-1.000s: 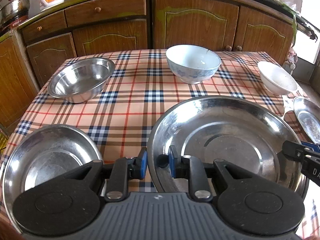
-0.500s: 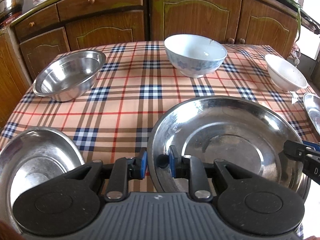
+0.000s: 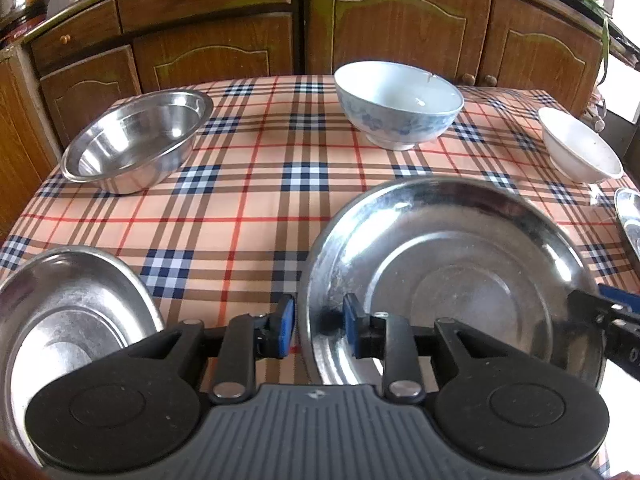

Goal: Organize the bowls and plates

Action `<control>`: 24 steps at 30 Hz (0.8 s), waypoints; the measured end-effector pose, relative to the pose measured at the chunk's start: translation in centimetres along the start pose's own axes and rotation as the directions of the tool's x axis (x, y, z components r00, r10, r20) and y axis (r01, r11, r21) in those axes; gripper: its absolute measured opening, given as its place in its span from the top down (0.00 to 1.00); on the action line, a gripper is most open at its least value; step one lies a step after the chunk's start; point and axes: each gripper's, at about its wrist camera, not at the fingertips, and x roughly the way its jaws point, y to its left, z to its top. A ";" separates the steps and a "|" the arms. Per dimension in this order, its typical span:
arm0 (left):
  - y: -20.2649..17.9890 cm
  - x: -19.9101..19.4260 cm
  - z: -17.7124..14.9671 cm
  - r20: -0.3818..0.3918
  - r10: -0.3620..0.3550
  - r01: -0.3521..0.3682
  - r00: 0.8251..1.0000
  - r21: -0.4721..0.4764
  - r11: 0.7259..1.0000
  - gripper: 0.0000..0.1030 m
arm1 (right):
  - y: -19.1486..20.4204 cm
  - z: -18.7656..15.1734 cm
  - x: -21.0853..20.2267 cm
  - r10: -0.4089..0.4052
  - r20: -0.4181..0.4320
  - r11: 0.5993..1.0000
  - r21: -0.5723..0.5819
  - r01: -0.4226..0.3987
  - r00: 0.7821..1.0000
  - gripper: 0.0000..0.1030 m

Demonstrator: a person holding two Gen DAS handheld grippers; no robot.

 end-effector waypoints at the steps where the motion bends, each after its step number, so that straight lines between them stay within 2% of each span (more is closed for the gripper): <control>1: 0.1 -0.1 0.0 0.006 0.002 -0.002 1.000 -0.001 1.000 0.67 | 0.0 0.1 -0.2 -0.003 0.005 1.000 -0.001 0.003 1.000 0.70; 2: 0.2 -0.3 0.0 0.013 0.006 -0.006 1.000 -0.002 1.000 0.61 | 0.0 0.1 -0.3 -0.005 0.008 1.000 -0.002 0.005 1.000 0.70; 4: 0.4 -0.7 0.0 0.026 0.016 -0.016 1.000 -0.003 1.000 0.53 | -0.1 0.3 -0.7 -0.015 0.014 1.000 -0.002 0.015 1.000 0.66; 13: 0.4 -2.9 -0.1 0.056 0.032 -0.032 0.998 0.000 0.999 0.36 | -0.3 0.4 -2.8 -0.016 0.037 1.000 0.010 0.015 0.999 0.63; 15: 0.3 -3.5 -0.3 0.060 0.018 -0.018 0.998 0.001 1.000 0.29 | -0.2 0.4 -3.4 -0.012 0.044 1.000 0.008 0.012 0.999 0.58; 17: 0.2 -4.1 -0.5 0.067 0.024 -0.024 0.997 0.003 1.000 0.18 | 0.0 0.5 -4.1 -0.008 0.053 1.000 0.005 0.008 0.999 0.57; 19: 0.1 -4.7 -0.7 0.076 0.028 -0.029 0.997 0.009 1.000 0.17 | 0.2 0.5 -4.7 -0.002 0.061 1.000 0.002 0.002 0.998 0.55; 21: 0.2 -5.3 -0.8 0.076 0.023 -0.024 0.997 0.008 1.000 0.14 | 0.4 0.5 -5.2 0.000 0.066 1.000 0.000 0.000 0.998 0.46; 24: 0.4 -6.3 -1.2 0.094 0.029 -0.029 0.995 -0.002 1.000 0.04 | 0.9 0.4 -6.1 0.009 0.077 1.000 -0.012 -0.008 0.997 0.35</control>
